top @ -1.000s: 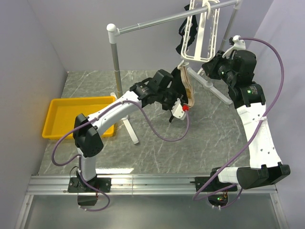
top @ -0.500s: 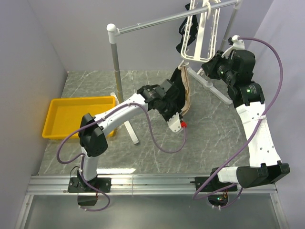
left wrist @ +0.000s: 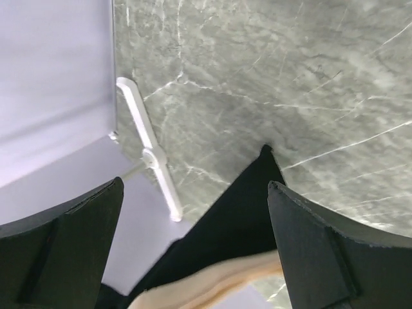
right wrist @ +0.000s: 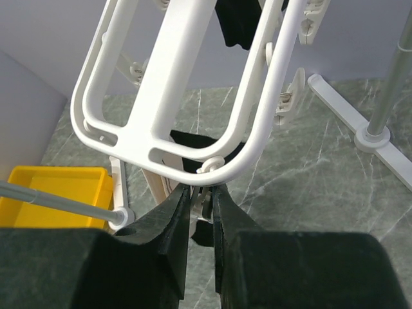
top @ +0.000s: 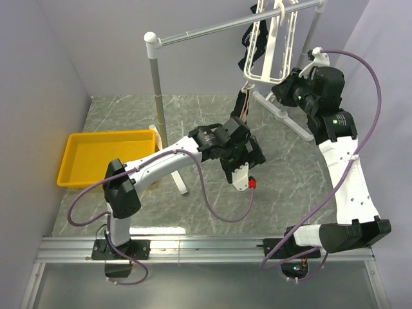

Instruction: Clip the underwear to the hanger

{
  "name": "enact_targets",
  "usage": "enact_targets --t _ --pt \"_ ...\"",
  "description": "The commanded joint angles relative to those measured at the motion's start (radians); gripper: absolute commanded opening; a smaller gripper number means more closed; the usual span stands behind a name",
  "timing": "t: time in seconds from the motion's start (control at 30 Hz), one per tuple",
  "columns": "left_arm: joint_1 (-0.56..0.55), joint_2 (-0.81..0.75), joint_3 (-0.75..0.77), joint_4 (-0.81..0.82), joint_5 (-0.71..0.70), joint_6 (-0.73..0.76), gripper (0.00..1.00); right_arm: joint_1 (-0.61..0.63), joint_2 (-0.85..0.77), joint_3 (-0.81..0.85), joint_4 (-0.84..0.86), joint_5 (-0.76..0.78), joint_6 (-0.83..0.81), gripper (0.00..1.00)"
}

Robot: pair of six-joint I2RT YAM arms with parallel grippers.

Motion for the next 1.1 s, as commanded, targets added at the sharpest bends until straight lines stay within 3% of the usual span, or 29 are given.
enact_targets --t 0.0,0.23,0.37,0.67,0.87,0.97,1.07 --pt "-0.009 -0.051 0.017 -0.018 -0.033 0.086 0.99 0.002 0.001 0.056 0.014 -0.008 -0.019 0.0" --pt "0.023 -0.202 -0.168 0.101 -0.091 0.196 0.99 0.002 0.001 0.062 0.008 -0.015 -0.022 0.0" --pt "0.032 -0.233 -0.287 0.307 -0.144 0.252 0.99 0.002 0.001 0.05 0.016 -0.015 -0.014 0.0" --pt "0.026 -0.107 -0.204 0.436 -0.13 0.262 0.99 0.002 0.0 0.044 0.017 -0.017 -0.022 0.0" --pt "0.026 0.071 -0.01 0.395 -0.168 0.247 0.99 0.003 0.001 0.038 0.019 -0.017 -0.022 0.0" --pt "0.035 0.229 0.196 0.297 -0.242 0.23 0.99 0.002 0.001 0.039 0.016 -0.015 -0.027 0.0" --pt "0.068 0.486 0.52 0.208 -0.346 0.213 0.99 0.003 -0.002 0.041 0.014 -0.012 -0.031 0.0"
